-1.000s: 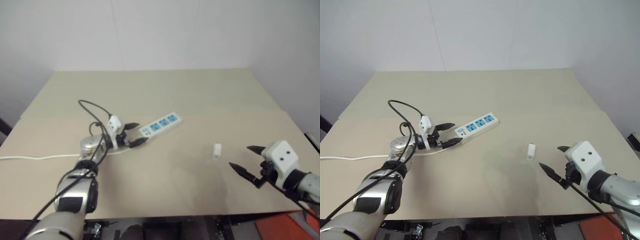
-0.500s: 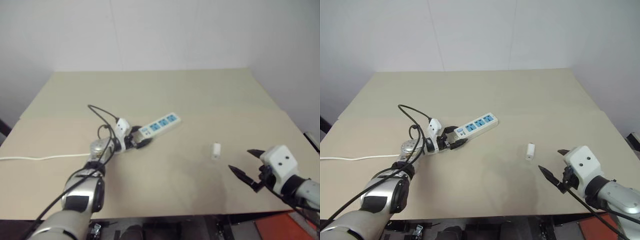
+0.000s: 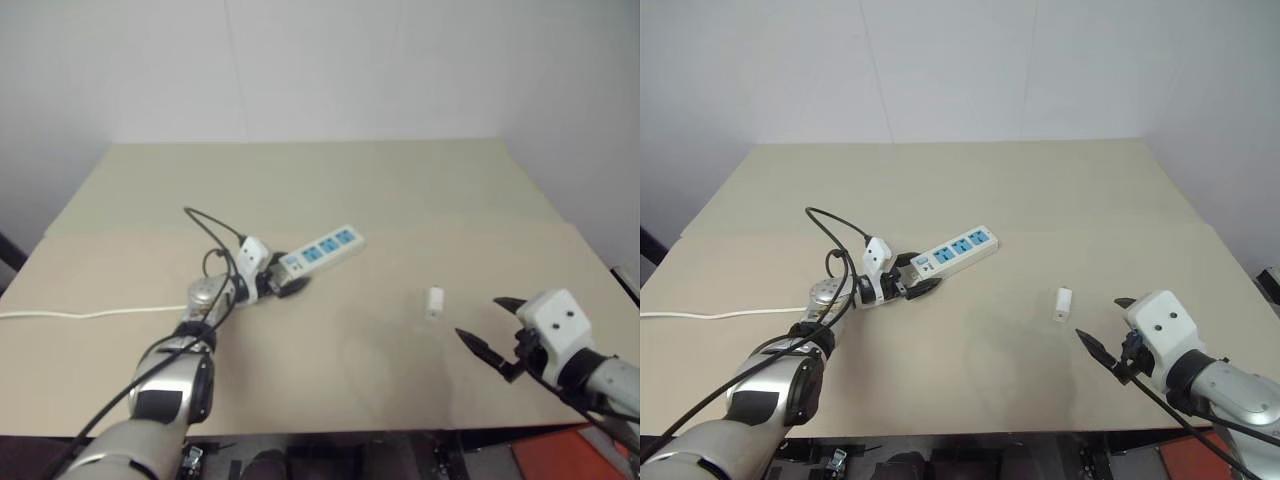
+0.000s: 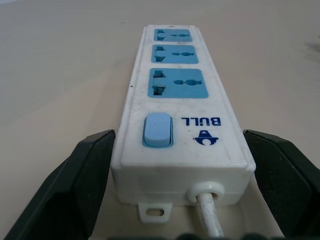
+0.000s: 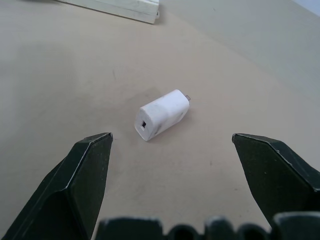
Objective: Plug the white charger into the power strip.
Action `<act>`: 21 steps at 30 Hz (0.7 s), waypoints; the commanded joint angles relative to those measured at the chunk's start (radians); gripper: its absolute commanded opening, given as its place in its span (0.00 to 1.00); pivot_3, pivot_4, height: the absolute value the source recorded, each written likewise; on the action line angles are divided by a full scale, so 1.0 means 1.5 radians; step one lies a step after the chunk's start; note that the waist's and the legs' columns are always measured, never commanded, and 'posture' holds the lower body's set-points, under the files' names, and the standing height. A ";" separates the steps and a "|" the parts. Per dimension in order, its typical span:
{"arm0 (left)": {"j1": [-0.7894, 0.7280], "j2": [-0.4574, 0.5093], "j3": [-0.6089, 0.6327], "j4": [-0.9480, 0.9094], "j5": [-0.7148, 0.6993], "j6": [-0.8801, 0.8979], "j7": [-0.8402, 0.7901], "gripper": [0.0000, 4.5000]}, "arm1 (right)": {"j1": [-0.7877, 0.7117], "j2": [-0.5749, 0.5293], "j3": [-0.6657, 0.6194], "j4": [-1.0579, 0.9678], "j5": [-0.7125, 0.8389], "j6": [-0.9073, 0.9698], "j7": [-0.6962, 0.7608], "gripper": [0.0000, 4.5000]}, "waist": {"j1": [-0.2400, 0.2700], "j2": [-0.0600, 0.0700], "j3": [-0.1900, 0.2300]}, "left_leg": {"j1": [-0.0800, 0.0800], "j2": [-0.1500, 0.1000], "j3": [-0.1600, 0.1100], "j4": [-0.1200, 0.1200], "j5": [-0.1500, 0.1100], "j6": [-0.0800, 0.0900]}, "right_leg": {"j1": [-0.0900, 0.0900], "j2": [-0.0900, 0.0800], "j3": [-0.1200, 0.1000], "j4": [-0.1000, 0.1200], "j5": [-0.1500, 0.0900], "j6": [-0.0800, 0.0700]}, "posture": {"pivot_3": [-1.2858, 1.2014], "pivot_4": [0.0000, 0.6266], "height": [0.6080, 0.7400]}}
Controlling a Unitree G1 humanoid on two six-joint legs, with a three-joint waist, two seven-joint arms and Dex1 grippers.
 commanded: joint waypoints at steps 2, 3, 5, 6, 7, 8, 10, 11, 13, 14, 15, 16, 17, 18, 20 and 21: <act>-0.001 -0.007 -0.009 0.012 0.019 0.006 0.005 0.73 | 0.001 -0.001 -0.010 -0.015 -0.009 -0.001 -0.009 1.00 | 0.001 0.000 0.000 | 0.000 0.000 0.000 0.000 0.000 0.000 | 0.000 0.000 0.000 0.000 0.000 0.000 | 0.52 0.24 1.00; -0.001 -0.008 -0.008 0.012 0.020 0.010 0.004 0.73 | 0.001 0.000 -0.009 -0.016 -0.010 -0.001 -0.010 1.00 | 0.001 0.000 0.000 | 0.000 0.000 0.000 0.000 0.000 0.000 | 0.001 0.000 0.000 0.000 0.000 0.000 | 0.52 0.24 1.00; -0.002 -0.009 -0.006 0.011 0.019 0.014 -0.004 0.73 | 0.001 0.002 -0.006 -0.016 -0.013 -0.002 -0.011 1.00 | 0.001 0.000 0.000 | 0.000 0.000 0.000 0.000 0.000 0.000 | 0.002 0.000 0.000 0.000 0.000 0.000 | 0.52 0.24 1.00; -0.002 -0.009 -0.006 0.010 0.019 0.013 -0.011 0.73 | 0.001 0.002 -0.005 -0.017 -0.015 -0.002 -0.012 1.00 | 0.001 0.000 0.000 | 0.001 0.000 0.000 0.000 0.000 0.000 | 0.003 0.000 0.000 0.000 0.000 0.000 | 0.52 0.24 1.00; -0.001 -0.008 -0.007 0.009 0.020 0.010 -0.017 0.73 | 0.000 0.003 -0.003 -0.017 -0.016 -0.003 -0.012 1.00 | 0.000 0.000 0.000 | 0.001 0.000 0.000 0.000 0.000 0.000 | 0.003 0.000 0.000 -0.001 0.000 0.000 | 0.52 0.24 1.00; 0.000 -0.006 -0.009 0.007 0.020 0.006 -0.027 0.73 | -0.001 0.003 -0.001 -0.017 -0.016 -0.003 -0.013 1.00 | 0.000 0.000 0.000 | 0.001 0.000 0.000 0.000 0.000 0.000 | 0.003 0.000 0.000 -0.001 0.000 0.000 | 0.52 0.24 1.00; 0.001 0.002 -0.005 0.000 0.012 -0.003 -0.067 0.73 | -0.003 0.003 0.002 -0.017 -0.018 -0.002 -0.015 1.00 | 0.000 0.000 0.000 | 0.001 0.000 0.000 0.000 0.000 0.000 | 0.003 0.000 0.000 -0.001 0.000 0.000 | 0.52 0.24 1.00; 0.002 0.005 -0.003 -0.003 0.006 -0.007 -0.089 0.73 | -0.003 0.002 0.002 -0.017 -0.018 -0.002 -0.014 1.00 | 0.000 0.000 0.000 | 0.001 0.000 0.000 0.000 0.000 0.000 | 0.003 0.000 0.000 -0.001 0.000 0.000 | 0.52 0.24 1.00; 0.004 0.015 0.004 -0.014 -0.008 -0.015 -0.152 0.73 | -0.002 0.000 0.000 -0.017 -0.017 -0.002 -0.011 1.00 | -0.001 0.000 0.000 | 0.001 0.000 0.000 0.000 0.000 0.000 | 0.003 0.000 -0.001 -0.001 0.000 0.000 | 0.52 0.24 1.00; 0.006 0.022 0.004 -0.020 -0.012 -0.021 -0.182 0.73 | -0.003 -0.003 0.000 -0.017 -0.015 -0.001 -0.008 1.00 | -0.001 0.000 0.000 | 0.001 0.000 0.000 0.000 0.000 0.000 | 0.003 0.000 -0.001 -0.001 0.000 0.000 | 0.52 0.24 1.00; 0.007 0.028 0.004 -0.025 -0.016 -0.026 -0.206 0.73 | -0.004 -0.006 0.000 -0.017 -0.014 0.000 -0.004 1.00 | -0.003 0.000 0.000 | 0.001 0.000 0.000 0.000 0.000 0.000 | 0.003 0.000 -0.001 -0.001 0.000 0.000 | 0.52 0.24 1.00; 0.011 0.036 0.002 -0.032 -0.019 -0.032 -0.239 0.73 | -0.007 -0.012 0.001 -0.016 -0.013 0.001 0.002 1.00 | -0.004 0.000 0.000 | 0.001 0.000 0.000 0.000 0.000 0.000 | 0.002 0.000 -0.001 -0.001 0.000 0.000 | 0.52 0.24 1.00; 0.015 0.045 -0.001 -0.039 -0.020 -0.041 -0.267 0.73 | -0.009 -0.020 0.002 -0.015 -0.015 -0.003 0.009 1.00 | -0.005 0.000 0.000 | 0.001 0.000 0.000 0.000 0.000 0.000 | 0.002 0.000 -0.001 -0.001 0.000 0.000 | 0.52 0.24 1.00; 0.022 0.056 -0.004 -0.050 -0.026 -0.048 -0.309 0.73 | -0.014 -0.038 0.004 -0.012 -0.020 -0.021 0.028 1.00 | -0.007 0.000 0.000 | 0.000 0.000 0.000 0.000 0.000 0.000 | 0.001 0.000 -0.001 -0.001 0.000 0.000 | 0.52 0.24 1.00; 0.033 0.071 -0.008 -0.068 -0.037 -0.058 -0.373 0.73 | -0.022 -0.076 0.006 -0.003 -0.029 -0.054 0.066 1.00 | -0.010 0.000 0.000 | 0.000 0.000 0.000 0.000 0.000 0.000 | 0.000 0.000 0.000 0.000 0.000 0.000 | 0.52 0.24 1.00; 0.041 0.080 -0.021 -0.082 -0.045 -0.064 -0.394 0.73 | -0.029 -0.108 0.009 0.012 -0.042 -0.082 0.093 1.00 | -0.011 0.000 0.000 | 0.000 0.000 0.000 0.000 0.000 0.000 | 0.000 0.000 0.000 0.000 0.000 0.000 | 0.52 0.24 1.00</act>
